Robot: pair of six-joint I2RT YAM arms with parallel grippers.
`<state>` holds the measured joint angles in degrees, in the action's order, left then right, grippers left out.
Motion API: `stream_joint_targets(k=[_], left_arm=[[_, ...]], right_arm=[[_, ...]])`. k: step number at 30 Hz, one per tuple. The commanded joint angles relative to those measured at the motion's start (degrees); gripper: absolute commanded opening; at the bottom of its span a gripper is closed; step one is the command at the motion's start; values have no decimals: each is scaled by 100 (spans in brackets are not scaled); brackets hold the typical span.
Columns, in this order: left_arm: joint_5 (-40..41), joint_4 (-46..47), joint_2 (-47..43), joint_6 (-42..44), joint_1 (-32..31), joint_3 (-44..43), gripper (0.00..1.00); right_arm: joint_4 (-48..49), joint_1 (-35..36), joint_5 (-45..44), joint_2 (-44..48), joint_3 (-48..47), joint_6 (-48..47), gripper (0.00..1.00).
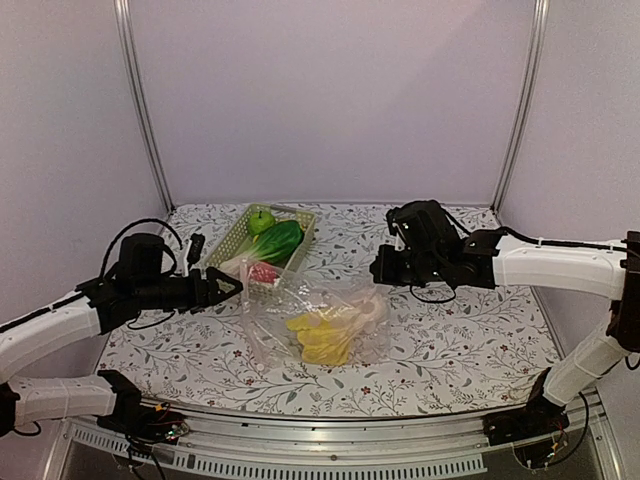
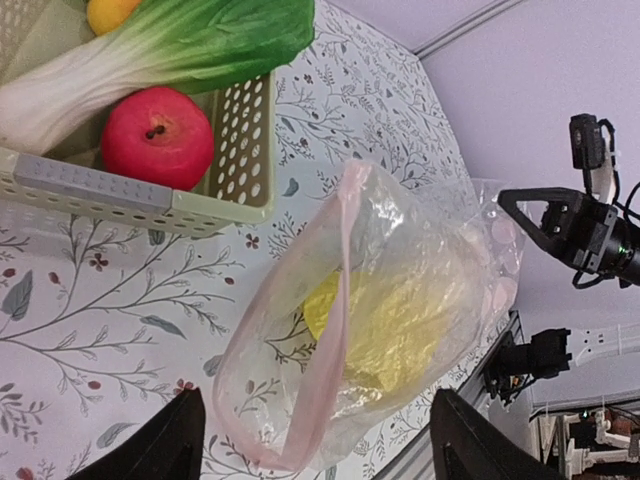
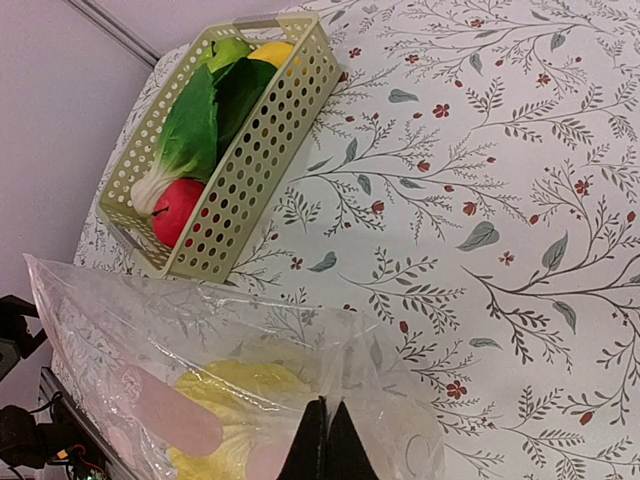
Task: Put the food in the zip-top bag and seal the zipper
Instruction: Adjust the zipper food storage bag at the center of the board.
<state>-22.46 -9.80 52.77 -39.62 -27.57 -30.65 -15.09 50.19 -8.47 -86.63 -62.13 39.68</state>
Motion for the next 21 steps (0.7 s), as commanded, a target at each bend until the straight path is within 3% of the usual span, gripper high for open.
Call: stream_joint_targets(k=[1, 10, 11, 14, 15, 21], left_arm=[[-284, 605, 294, -168, -90, 12, 75], [-203, 874, 1410, 32, -101, -819, 45], [-260, 1059, 1493, 8, -103, -839, 38], [-532, 1370, 1464, -49, -94, -904, 4], [-514, 1352, 1319, -27, -93, -944, 0], [-459, 1089, 180, 240, -74, -1276, 0]], right_arm=[[74, -7, 44, -62, 85, -9, 0], [126, -5, 109, -57, 133, 56, 0], [128, -9, 97, -41, 134, 57, 0], [116, -11, 40, 136, 175, 116, 0], [105, -20, -2, 256, 219, 160, 0], [258, -62, -283, 1436, 580, 261, 0]])
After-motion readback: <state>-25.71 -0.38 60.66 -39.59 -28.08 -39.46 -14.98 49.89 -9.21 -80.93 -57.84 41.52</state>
